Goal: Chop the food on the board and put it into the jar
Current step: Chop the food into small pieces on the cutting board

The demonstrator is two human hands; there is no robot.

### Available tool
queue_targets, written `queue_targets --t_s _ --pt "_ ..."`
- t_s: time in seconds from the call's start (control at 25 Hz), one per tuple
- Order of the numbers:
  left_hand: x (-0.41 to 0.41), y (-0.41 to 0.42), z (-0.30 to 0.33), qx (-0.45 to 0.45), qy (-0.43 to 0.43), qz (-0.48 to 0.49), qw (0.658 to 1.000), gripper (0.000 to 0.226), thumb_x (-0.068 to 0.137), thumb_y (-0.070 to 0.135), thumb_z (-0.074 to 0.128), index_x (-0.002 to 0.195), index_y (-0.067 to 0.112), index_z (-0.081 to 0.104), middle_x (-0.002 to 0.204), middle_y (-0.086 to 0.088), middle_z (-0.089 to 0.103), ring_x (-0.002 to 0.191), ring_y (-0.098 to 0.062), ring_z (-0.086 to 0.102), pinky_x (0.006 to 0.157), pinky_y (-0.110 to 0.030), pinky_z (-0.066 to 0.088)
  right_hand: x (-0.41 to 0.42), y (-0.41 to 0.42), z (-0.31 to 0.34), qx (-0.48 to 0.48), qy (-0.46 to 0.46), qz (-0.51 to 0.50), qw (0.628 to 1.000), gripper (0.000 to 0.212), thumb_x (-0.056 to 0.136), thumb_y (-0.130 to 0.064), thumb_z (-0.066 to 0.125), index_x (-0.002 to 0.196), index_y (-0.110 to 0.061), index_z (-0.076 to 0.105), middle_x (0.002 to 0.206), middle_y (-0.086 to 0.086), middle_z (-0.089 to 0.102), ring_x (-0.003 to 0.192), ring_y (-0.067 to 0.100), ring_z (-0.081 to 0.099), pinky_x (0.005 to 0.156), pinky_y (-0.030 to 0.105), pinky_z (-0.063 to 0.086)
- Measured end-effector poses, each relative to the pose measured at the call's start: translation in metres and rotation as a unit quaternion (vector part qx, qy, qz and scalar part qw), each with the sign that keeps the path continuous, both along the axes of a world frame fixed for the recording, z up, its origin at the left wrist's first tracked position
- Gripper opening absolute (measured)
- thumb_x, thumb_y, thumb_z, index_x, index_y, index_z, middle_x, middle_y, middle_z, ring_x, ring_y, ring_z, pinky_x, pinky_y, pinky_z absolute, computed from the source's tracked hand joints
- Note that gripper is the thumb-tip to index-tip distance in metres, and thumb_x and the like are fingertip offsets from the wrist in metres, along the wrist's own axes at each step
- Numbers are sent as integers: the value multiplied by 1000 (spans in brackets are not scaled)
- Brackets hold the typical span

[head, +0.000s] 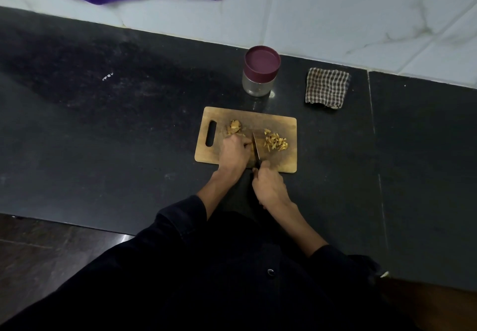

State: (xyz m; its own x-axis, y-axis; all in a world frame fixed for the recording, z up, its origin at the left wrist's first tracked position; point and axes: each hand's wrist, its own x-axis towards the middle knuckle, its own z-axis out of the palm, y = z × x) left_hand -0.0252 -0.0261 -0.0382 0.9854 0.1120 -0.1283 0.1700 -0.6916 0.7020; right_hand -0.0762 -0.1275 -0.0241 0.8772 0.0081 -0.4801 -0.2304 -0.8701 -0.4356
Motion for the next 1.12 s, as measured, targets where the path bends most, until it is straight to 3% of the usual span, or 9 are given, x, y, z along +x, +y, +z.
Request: queue_targets --t_s 0.12,0.32,0.64,0.8,1.12 --pt "0 0 0 -2 -5 -2 1000 19 87 0 57 89 6 75 86 -6 73 77 -14 66 73 -26 55 1 4 -3 -8 16 -7 1000 23 104 -21 40 118 -3 43 115 21 60 105 38 60 75 43 44" --pt "-1 -1 2 -2 -5 3 1000 17 88 1 58 94 4 73 92 -8 73 82 -15 67 74 -23 54 -5 0 -5 -17 45 -8 999 23 103 -21 40 118 -4 43 117 22 60 107 38 59 74 42 42" --pt "-1 -1 -3 3 -9 6 1000 15 87 2 59 92 2 74 92 -9 73 85 -18 68 78 -28 55 -8 -10 -6 -17 22 -37 999 28 104 -26 39 119 -4 46 113 20 60 101 38 62 76 41 50" --pt "-2 1 -8 8 -24 -3 1000 14 87 2 60 87 2 74 90 -9 72 81 -17 66 76 -31 55 -6 -10 -3 8 15 -54 998 23 104 -29 39 111 -9 45 102 16 62 84 34 67 71 53 58" --pt "0 3 -12 -2 -25 -4 1000 15 87 2 59 90 5 74 90 -6 73 81 -14 67 76 -30 57 -3 2 0 12 5 -12 1000 23 103 -27 41 111 -6 45 103 18 61 86 37 68 72 53 58"
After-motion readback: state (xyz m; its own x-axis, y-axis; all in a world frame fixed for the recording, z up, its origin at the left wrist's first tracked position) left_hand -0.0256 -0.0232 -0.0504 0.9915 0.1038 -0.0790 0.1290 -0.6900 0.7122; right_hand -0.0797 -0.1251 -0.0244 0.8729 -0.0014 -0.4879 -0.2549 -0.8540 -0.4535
